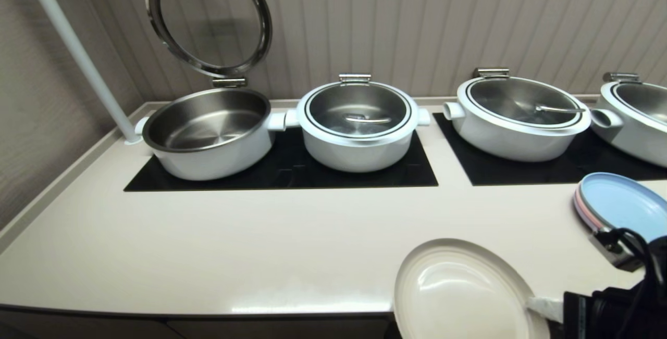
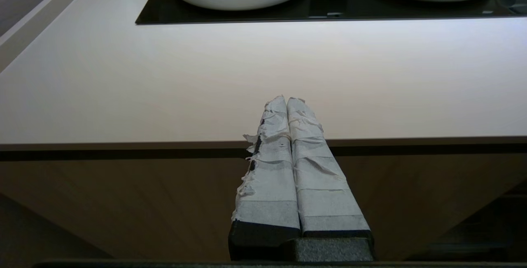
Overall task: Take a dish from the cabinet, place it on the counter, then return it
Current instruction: Place it on the table
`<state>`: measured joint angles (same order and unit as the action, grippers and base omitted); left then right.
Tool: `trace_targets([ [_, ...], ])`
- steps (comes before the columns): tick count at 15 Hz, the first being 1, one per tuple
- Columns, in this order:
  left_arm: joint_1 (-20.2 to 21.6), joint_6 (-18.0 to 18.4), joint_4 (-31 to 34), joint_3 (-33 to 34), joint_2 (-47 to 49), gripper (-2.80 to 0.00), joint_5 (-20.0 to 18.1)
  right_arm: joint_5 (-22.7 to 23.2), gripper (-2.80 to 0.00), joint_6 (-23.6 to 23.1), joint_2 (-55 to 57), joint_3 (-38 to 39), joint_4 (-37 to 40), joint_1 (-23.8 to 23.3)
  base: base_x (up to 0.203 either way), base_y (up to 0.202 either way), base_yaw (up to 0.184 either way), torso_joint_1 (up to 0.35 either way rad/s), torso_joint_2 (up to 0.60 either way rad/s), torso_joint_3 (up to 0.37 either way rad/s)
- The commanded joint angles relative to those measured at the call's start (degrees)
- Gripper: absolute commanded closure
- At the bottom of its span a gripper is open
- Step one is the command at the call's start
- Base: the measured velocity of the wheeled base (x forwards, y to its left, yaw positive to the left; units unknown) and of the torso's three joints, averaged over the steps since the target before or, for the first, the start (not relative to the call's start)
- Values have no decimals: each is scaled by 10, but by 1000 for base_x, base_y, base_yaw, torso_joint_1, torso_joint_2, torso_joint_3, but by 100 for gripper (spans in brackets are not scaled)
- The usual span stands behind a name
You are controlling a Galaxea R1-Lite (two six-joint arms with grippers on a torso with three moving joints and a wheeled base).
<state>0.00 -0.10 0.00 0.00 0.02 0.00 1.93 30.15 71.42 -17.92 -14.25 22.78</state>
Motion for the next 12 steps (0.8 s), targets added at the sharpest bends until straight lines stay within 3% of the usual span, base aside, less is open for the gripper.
trace_targets([
  [1,0,0,0,0,0,0,0,1,0,2,36,-18,-1,0,0,0,0,0,0,0],
  [12,0,0,0,0,0,0,0,0,0,2,155,-118,-5,-56,0,0,0,0,0,0],
])
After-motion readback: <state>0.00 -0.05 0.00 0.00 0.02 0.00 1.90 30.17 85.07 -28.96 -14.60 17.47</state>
